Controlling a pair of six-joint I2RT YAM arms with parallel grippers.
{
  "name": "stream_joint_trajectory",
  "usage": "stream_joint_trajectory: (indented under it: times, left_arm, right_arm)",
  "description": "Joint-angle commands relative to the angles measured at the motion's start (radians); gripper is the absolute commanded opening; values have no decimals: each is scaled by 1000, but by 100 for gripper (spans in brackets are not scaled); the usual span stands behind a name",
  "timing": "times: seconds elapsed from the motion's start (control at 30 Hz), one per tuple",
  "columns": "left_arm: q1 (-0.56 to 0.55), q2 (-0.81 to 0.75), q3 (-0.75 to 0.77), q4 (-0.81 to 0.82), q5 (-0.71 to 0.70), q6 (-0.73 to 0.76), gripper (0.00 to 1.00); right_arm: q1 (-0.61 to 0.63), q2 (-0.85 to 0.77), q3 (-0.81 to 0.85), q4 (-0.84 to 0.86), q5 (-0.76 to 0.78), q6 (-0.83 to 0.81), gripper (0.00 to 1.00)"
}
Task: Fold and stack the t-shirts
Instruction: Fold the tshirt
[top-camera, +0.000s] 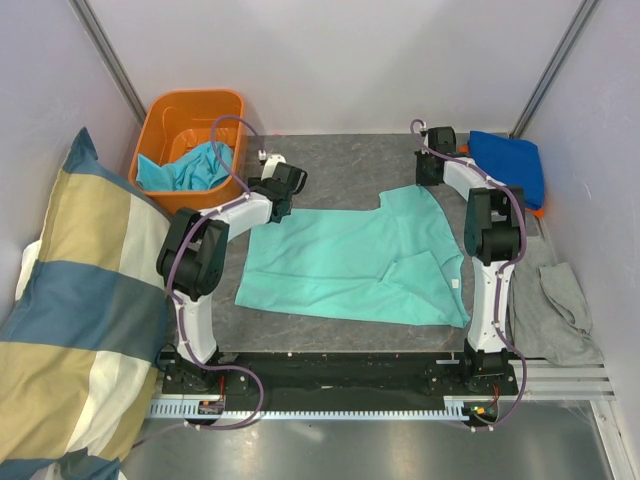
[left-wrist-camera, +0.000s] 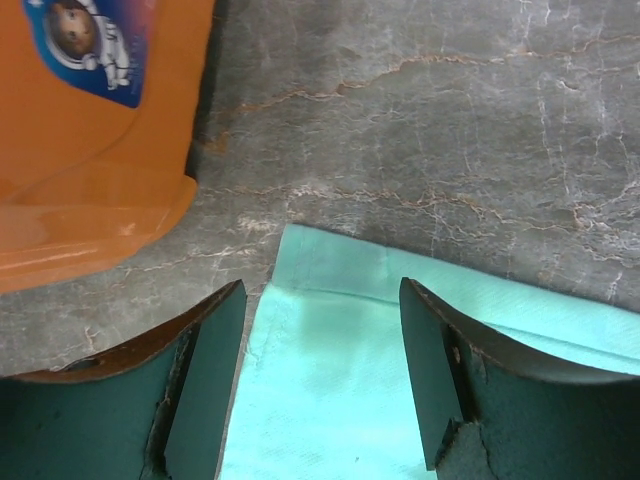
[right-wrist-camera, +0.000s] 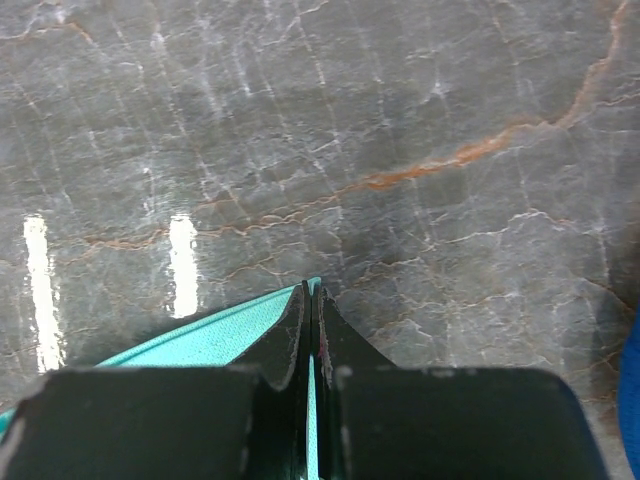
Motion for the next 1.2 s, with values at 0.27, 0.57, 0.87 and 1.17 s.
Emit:
stream_joint_trajectory:
  times: [0.27, 0.57, 0.87, 1.17]
  left_arm:
    - [41, 82, 166, -30, 87, 90, 72]
    - [64, 131, 238, -111, 136, 92, 67]
    - [88, 117, 221, -188, 133, 23, 66]
    - [131, 100, 166, -172, 242, -25, 66]
  right_arm:
    - [-39, 31, -62, -119, 65, -20, 0]
    - [-45, 31, -62, -119, 65, -20, 0]
    - [-45, 39, -60, -119, 54, -20, 0]
    - [-47, 42, -57, -119, 47, -17, 0]
